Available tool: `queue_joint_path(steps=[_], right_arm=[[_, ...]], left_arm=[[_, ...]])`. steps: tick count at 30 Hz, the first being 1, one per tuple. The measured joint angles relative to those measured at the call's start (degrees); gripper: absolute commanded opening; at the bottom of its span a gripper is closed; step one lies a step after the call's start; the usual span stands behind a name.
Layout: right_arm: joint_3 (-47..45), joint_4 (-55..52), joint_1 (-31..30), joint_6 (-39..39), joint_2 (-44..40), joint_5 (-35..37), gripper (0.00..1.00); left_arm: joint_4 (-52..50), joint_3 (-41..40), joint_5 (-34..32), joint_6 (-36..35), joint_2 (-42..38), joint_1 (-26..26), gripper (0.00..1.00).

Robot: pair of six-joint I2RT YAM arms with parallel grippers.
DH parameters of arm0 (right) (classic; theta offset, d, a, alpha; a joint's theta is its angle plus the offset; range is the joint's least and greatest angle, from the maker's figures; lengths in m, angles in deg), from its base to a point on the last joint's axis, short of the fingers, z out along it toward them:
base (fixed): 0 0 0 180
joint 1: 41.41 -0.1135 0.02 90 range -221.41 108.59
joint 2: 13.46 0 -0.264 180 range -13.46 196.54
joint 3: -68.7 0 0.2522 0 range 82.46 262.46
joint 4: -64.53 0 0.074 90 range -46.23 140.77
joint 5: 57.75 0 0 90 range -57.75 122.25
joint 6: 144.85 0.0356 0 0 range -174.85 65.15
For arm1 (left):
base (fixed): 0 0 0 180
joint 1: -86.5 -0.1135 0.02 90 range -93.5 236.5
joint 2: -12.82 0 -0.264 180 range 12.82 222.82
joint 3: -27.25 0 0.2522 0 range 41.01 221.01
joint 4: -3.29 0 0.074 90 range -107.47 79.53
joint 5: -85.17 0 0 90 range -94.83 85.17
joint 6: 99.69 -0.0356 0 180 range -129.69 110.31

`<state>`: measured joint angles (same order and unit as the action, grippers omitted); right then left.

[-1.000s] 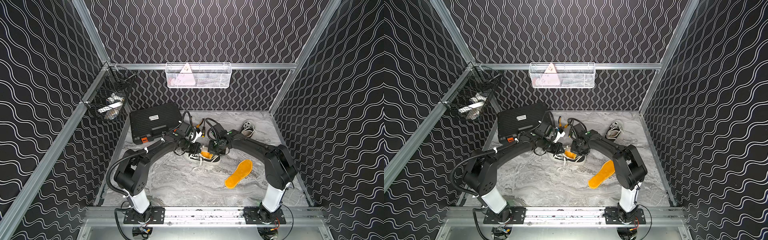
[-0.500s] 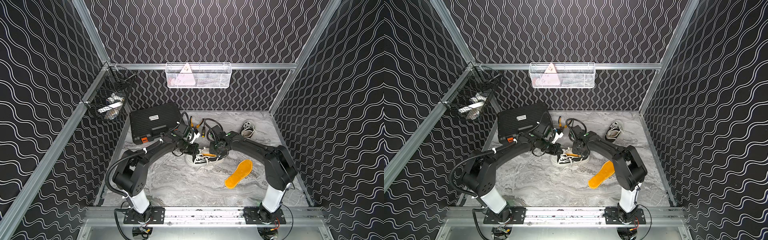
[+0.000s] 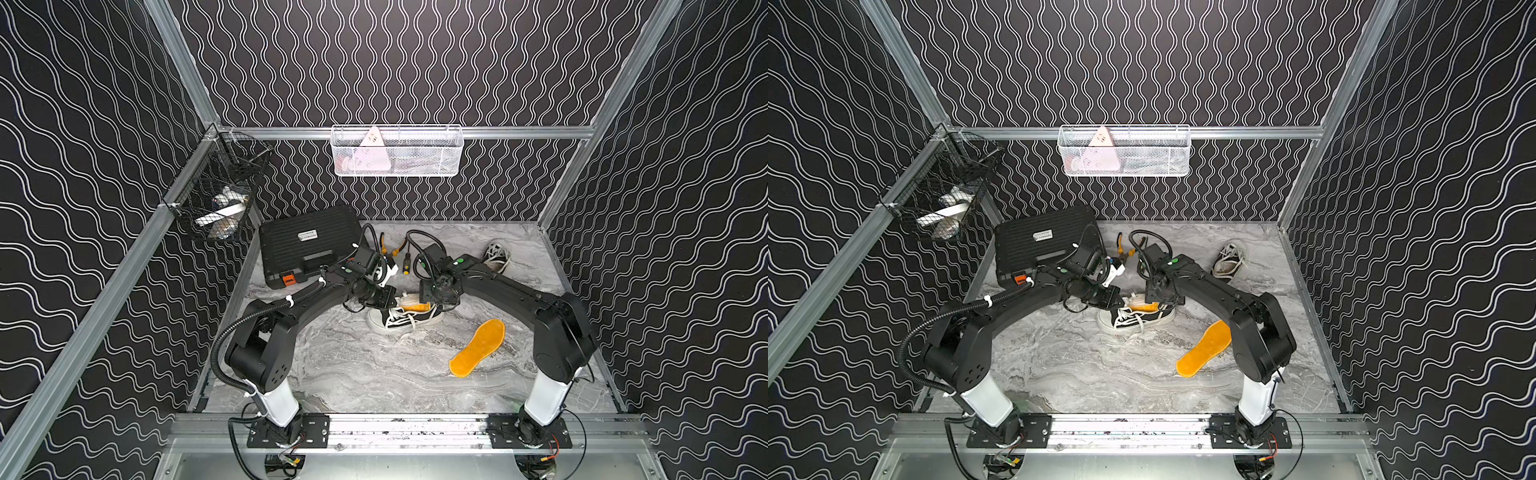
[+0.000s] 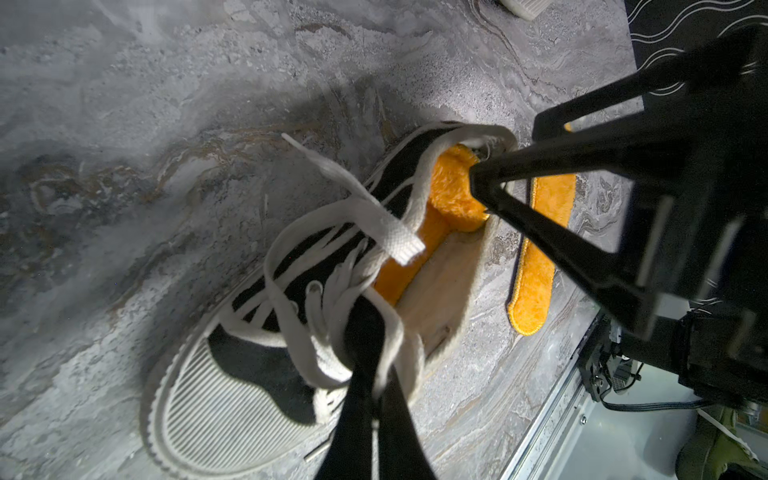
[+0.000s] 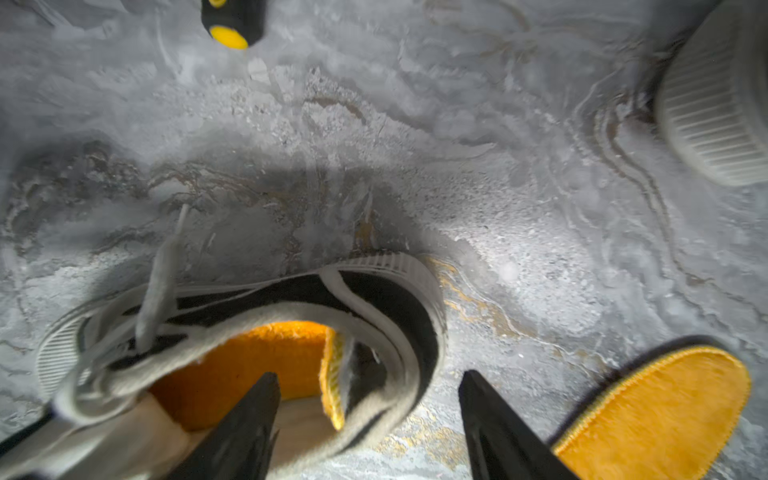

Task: Insert the insole into the shoe

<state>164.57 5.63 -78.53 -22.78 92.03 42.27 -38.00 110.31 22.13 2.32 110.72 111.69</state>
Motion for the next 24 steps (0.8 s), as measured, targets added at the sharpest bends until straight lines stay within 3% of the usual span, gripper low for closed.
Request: queue_joint_path(steps=[5,10,16,24], right_arm=[[2.40,-1.29,0.48,-0.15,7.06,2.75,0.61],[3.10,-3.08,5.25,-2.03,7.43,5.11,0.68],[5.33,-4.42,5.84,-3.61,6.36,2.36,0.71],[4.76,-6.32,4.70,-5.22,6.14,2.95,0.62]], left_arm=[[-0.04,0.09,-0.17,-0.02,-0.13,-0.02,0.00],[0.24,0.37,-0.61,-0.15,-0.59,-0.42,0.00],[0.96,0.17,-1.09,-0.15,-0.42,-1.01,0.00],[0.31,0.81,-1.27,-0.20,0.13,-1.01,0.00]])
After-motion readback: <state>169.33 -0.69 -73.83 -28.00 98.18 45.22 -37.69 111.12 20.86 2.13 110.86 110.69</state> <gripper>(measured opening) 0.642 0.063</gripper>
